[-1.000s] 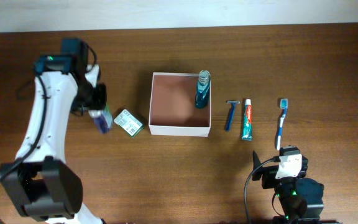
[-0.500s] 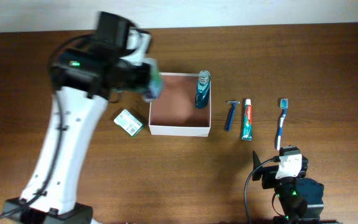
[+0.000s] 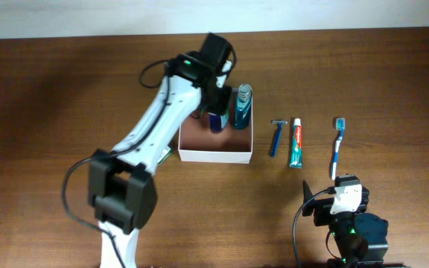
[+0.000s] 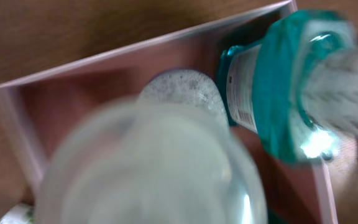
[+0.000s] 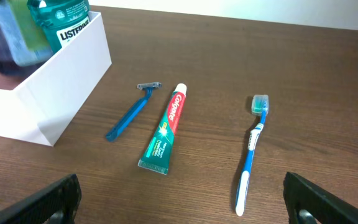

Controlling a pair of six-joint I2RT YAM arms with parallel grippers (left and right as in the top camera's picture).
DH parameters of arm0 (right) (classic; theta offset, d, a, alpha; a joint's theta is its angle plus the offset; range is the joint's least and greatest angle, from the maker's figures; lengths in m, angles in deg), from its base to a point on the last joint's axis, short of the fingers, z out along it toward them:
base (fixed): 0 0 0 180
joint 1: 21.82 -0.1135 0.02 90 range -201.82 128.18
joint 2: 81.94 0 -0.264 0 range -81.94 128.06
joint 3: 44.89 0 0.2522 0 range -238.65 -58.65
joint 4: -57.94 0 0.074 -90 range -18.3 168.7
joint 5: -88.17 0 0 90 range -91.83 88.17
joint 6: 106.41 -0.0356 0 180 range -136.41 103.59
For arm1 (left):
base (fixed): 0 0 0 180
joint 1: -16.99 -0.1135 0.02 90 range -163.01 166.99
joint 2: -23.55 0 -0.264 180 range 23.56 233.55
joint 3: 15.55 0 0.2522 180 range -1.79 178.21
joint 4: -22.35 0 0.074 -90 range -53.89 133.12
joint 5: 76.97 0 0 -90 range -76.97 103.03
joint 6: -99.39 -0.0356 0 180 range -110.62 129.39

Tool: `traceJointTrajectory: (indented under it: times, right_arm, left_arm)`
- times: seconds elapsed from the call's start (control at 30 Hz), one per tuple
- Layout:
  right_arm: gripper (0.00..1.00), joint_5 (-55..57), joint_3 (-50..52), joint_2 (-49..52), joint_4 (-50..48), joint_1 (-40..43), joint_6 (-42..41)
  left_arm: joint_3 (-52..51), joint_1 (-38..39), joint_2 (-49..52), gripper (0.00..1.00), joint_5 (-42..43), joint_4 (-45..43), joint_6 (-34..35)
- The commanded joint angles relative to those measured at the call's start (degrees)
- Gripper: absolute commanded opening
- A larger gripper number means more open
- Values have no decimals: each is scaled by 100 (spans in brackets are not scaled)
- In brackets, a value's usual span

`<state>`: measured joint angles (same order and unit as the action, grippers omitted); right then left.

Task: Pack container
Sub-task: 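Place the soap pump bottle in the box beside the mouthwash, then lower the left gripper onto the Dettol soap box and grasp it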

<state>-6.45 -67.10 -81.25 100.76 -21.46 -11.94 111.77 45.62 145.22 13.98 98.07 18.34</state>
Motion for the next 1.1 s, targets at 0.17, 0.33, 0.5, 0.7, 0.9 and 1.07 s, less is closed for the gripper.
traceJointTrajectory:
  times: [0.17,0.33,0.5,0.7,0.9,1.07]
  right_arm:
    - [99,-55,37,-48,2,46,-42]
    - [99,-55,37,-48,2,46,-42]
    - [99,-55,37,-48,2,46,-42]
    - [99,-55,37,-48,2,46,-42]
    - [99,-55,37,-48,2,46,-42]
    - [99,-55,37,-48,2,46,-42]
  left_arm:
    - [96,63,188,45,-59,-426,214]
    - [284,9,109,80,-96,59,214]
    - [820,-199,-170,80,-98,1152,214]
    - [1241,-590,-791,80,-457,2337,214]
    - [1174,-953,-1309,80,-1261,3477,216]
    - [463,-1276,-1519,87,-1425,3403,468]
